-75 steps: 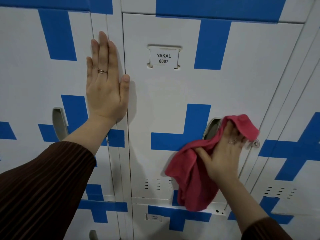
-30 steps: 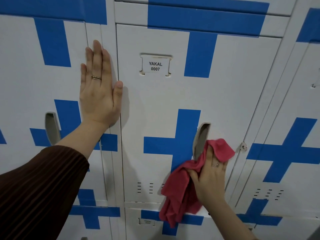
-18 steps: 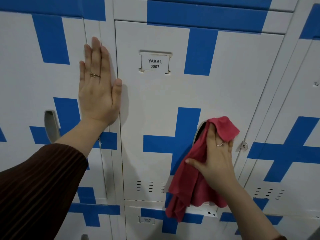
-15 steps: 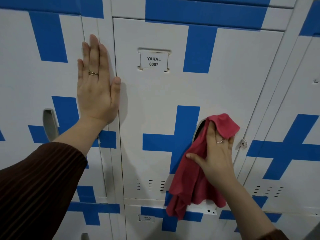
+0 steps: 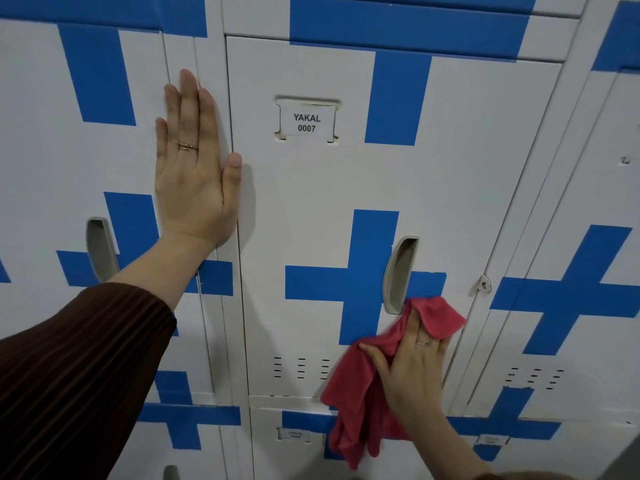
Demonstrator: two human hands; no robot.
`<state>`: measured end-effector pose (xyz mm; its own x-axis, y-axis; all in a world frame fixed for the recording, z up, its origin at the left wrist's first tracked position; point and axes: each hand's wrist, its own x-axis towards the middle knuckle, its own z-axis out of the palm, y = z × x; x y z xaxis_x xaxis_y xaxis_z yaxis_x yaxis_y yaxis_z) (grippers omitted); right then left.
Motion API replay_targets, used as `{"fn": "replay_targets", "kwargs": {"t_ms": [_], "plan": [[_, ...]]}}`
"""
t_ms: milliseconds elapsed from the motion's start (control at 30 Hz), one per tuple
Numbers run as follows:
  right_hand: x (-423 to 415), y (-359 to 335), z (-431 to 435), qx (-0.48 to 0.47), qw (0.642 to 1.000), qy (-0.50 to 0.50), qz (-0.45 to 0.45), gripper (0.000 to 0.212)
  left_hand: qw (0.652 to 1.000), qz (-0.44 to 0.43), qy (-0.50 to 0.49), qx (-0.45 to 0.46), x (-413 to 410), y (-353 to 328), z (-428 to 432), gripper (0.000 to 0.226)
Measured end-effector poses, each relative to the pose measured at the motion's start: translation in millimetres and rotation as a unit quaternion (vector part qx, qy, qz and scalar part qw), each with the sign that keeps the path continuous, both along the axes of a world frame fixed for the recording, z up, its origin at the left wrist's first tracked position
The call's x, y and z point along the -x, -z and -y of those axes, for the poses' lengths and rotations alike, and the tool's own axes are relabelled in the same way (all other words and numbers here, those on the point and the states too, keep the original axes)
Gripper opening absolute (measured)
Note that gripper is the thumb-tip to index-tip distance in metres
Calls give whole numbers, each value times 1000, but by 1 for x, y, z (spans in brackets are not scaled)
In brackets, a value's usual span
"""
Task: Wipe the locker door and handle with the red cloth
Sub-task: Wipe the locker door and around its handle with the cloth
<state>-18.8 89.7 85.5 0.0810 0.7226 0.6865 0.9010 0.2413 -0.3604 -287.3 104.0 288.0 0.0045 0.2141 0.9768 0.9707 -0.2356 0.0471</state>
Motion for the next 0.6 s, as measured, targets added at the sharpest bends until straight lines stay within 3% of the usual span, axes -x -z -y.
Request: {"fn": "replay_targets", "kwargs": {"t_ms": [67,300,467,600], "plan": [[10,6,-1,6,1000,-12,18,85,1000,0,-1,1,-1,0,0,62],[87,14,6,-8,970,-109,218,54,1000,-1,8,-8,0,0,-1,61],[130,30,10,3,957,-171,236,76,1000,-1,15,-14,1,0,-1,62],[111,42,8,33,945,-194,261,69,1000,-1,17,-16,1,0,-1,61]]}}
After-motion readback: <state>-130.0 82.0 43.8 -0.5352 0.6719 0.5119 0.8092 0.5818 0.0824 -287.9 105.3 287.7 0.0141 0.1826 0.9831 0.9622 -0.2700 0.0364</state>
